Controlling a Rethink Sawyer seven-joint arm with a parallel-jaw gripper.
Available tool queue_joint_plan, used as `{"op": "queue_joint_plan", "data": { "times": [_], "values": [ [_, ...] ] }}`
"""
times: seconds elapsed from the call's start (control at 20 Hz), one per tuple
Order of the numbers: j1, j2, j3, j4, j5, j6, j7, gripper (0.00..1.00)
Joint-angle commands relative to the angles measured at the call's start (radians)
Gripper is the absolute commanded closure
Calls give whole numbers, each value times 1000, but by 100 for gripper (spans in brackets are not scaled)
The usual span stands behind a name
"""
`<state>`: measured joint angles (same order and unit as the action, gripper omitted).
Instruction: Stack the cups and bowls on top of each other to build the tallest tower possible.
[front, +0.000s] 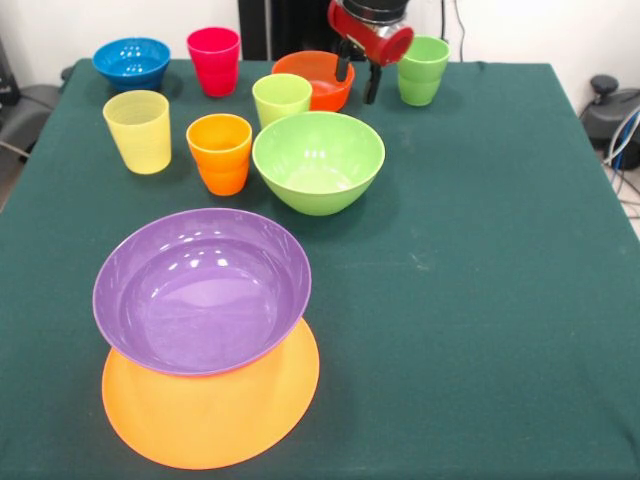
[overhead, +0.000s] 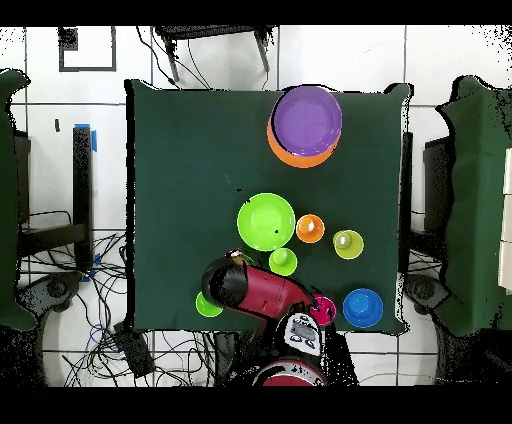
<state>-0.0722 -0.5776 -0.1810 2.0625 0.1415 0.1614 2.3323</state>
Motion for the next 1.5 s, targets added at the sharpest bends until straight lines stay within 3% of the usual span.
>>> {"op": "queue_joint_plan", "data": {
  "times": [0.05,1.0,1.5],
  "values": [
    [-36,24,99,60,-68,-67,64,0],
    [-98,111,108,47,-150,-170,75,0],
    [-88,139,108,38,-161,-184,90,0]
  ]
}}
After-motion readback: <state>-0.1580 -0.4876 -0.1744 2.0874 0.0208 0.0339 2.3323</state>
